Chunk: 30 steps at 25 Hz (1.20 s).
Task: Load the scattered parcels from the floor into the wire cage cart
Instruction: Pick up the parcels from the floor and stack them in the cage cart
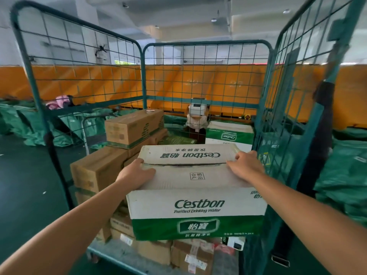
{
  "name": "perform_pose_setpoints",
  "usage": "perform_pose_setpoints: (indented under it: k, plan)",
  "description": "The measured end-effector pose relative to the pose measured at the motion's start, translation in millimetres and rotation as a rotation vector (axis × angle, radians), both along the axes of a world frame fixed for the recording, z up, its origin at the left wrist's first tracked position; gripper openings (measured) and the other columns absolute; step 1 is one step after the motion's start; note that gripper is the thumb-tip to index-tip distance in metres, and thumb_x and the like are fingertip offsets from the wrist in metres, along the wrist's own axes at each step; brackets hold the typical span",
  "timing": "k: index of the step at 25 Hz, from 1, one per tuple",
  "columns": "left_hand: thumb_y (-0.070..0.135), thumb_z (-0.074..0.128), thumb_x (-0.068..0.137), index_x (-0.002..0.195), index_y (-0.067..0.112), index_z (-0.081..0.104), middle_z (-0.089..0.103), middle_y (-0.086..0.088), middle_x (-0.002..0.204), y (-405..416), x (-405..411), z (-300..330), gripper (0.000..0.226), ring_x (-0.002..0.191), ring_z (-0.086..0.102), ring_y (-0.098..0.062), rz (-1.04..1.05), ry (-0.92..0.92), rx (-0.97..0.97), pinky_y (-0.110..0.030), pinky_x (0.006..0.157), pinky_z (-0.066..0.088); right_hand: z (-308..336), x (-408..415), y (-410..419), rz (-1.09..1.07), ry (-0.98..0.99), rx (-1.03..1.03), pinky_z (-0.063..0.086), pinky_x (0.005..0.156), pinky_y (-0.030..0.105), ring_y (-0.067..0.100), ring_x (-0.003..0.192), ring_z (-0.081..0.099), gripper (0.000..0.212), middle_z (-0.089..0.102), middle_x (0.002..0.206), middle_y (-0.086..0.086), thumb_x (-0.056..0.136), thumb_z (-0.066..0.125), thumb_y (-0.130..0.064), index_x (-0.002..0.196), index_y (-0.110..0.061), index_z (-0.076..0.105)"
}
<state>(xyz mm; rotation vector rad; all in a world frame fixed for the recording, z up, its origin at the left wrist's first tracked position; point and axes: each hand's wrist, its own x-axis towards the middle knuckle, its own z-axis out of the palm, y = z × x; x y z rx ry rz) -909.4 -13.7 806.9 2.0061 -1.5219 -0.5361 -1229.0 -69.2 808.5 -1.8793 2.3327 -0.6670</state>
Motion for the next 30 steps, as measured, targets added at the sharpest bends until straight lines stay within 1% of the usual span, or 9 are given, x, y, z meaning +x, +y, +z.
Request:
perform_pose_setpoints:
  k: [2,4,10,15,18,21,24,28,30]
  plan:
    - [0.043,0.061,0.089,0.144,0.023,0.037,0.054,-0.005,0.132,-54.0,2.4,-12.1,0.063,0.098,0.059,-0.018,-0.019,0.032,0.029,-0.033,0.084,0.054,-17.2,-0.8,-49.7,-0.007,-0.025,0.029,0.051,0.084,0.038,0.027,0.091,0.057,0.035,0.04,0.122,0.009,0.087,0.055,-0.047,0.108,-0.019,0.057]
    - [0.042,0.062,0.089,0.145,0.023,0.037,0.049,-0.007,0.139,-110.9,-0.8,-18.9,0.064,0.105,0.058,-0.02,-0.042,0.036,0.047,-0.034,0.089,0.053,-31.6,-5.6,-103.2,-0.003,-0.038,0.044,0.051,0.085,0.039,0.026,0.09,0.058,0.037,0.042,0.122,0.009,0.085,0.054,-0.049,0.11,-0.021,0.057]
    - [0.042,0.062,0.089,0.142,0.025,0.041,0.045,-0.005,0.143,-279.0,-28.0,-2.0,0.059,0.087,0.05,-0.008,-0.139,0.058,-0.001,-0.023,0.071,0.044,-17.2,-39.8,-248.0,-0.022,-0.071,0.095,0.05,0.084,0.034,0.028,0.095,0.06,0.033,0.051,0.119,0.007,0.086,0.054,-0.05,0.097,-0.022,0.066]
    - [0.042,0.064,0.088,0.136,0.025,0.049,0.044,-0.003,0.143,-387.2,-42.6,12.4,0.052,0.106,0.048,-0.014,-0.275,0.067,-0.067,-0.025,0.084,0.042,11.3,-54.2,-323.0,-0.023,-0.043,0.072,0.046,0.094,0.036,0.025,0.11,0.054,0.041,0.046,0.132,0.007,0.088,0.054,-0.049,0.12,-0.024,0.062]
    - [0.045,0.066,0.086,0.13,0.026,0.053,0.048,-0.002,0.138,-455.0,-44.7,21.4,0.05,0.104,0.052,-0.015,-0.347,0.066,-0.075,-0.029,0.087,0.047,27.3,-58.5,-359.0,-0.066,-0.022,0.046,0.045,0.094,0.036,0.024,0.115,0.052,0.044,0.046,0.136,0.006,0.089,0.053,-0.052,0.121,-0.024,0.06]
    - [0.048,0.067,0.084,0.127,0.027,0.054,0.048,-0.001,0.138,-518.6,-48.5,25.4,0.049,0.101,0.049,-0.014,-0.457,0.078,-0.087,-0.027,0.083,0.041,37.2,-63.5,-401.7,-0.144,-0.024,0.005,0.044,0.095,0.036,0.025,0.119,0.051,0.043,0.041,0.139,0.006,0.088,0.055,-0.054,0.119,-0.026,0.061]
    - [0.057,0.071,0.077,0.127,0.028,0.052,0.045,0.0,0.14,-574.9,-54.2,32.5,0.061,0.106,0.048,-0.016,-0.556,0.086,-0.085,-0.028,0.084,0.039,43.7,-67.2,-439.9,-0.198,-0.023,-0.005,0.043,0.098,0.038,0.026,0.118,0.051,0.043,0.041,0.139,0.005,0.088,0.054,-0.055,0.118,-0.025,0.061]
    - [0.079,0.072,0.046,0.134,0.031,0.045,0.038,0.002,0.145,-632.8,-65.2,41.3,0.104,0.12,0.043,-0.018,-0.77,0.037,-0.045,-0.032,0.097,0.039,51.0,-77.0,-481.1,-0.272,0.028,-0.016,0.045,0.096,0.037,0.024,0.114,0.053,0.04,0.043,0.138,0.004,0.089,0.052,-0.054,0.117,-0.026,0.062]
    - [0.066,0.081,0.051,0.138,0.031,0.039,0.036,0.002,0.143,-653.1,-71.5,46.3,0.103,0.118,0.038,-0.015,-0.868,0.014,-0.022,-0.029,0.098,0.036,62.7,-84.2,-498.5,-0.292,0.057,-0.038,0.044,0.095,0.035,0.023,0.114,0.053,0.037,0.044,0.136,0.003,0.09,0.053,-0.051,0.115,-0.026,0.063]
